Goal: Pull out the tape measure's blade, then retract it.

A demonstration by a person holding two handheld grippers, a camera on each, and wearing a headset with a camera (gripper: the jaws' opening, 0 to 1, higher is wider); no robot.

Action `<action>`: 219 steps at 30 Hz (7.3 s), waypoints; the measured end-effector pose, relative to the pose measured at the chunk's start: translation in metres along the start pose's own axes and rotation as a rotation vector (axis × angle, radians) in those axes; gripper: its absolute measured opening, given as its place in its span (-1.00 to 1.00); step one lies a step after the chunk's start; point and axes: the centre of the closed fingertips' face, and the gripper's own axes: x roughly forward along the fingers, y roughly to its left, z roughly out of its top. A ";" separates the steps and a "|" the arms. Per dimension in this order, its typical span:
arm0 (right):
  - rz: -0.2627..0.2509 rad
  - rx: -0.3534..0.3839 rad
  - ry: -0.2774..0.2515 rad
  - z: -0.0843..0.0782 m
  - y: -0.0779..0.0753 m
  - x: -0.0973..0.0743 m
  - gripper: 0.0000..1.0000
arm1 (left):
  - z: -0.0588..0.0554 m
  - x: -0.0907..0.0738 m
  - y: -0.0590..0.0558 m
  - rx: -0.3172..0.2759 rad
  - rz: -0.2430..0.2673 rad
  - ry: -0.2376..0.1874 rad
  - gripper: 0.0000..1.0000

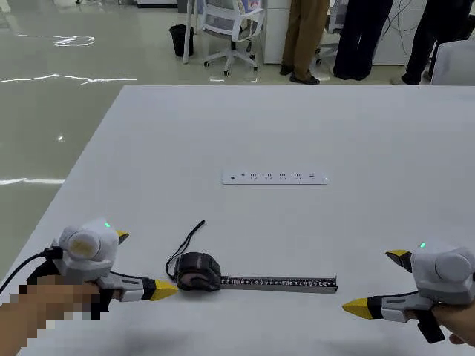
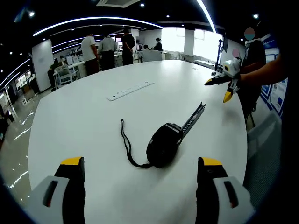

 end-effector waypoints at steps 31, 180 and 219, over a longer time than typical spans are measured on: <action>-0.089 0.071 -0.080 -0.038 0.029 -0.067 1.00 | -0.046 -0.068 -0.015 -0.069 0.055 -0.085 0.98; -0.008 -0.098 -0.053 -0.009 0.020 -0.060 0.81 | 0.022 -0.048 -0.017 0.039 -0.039 -0.080 0.98; 0.112 -0.233 0.017 0.014 0.025 -0.022 0.59 | 0.029 -0.012 -0.017 -0.039 0.009 -0.066 0.98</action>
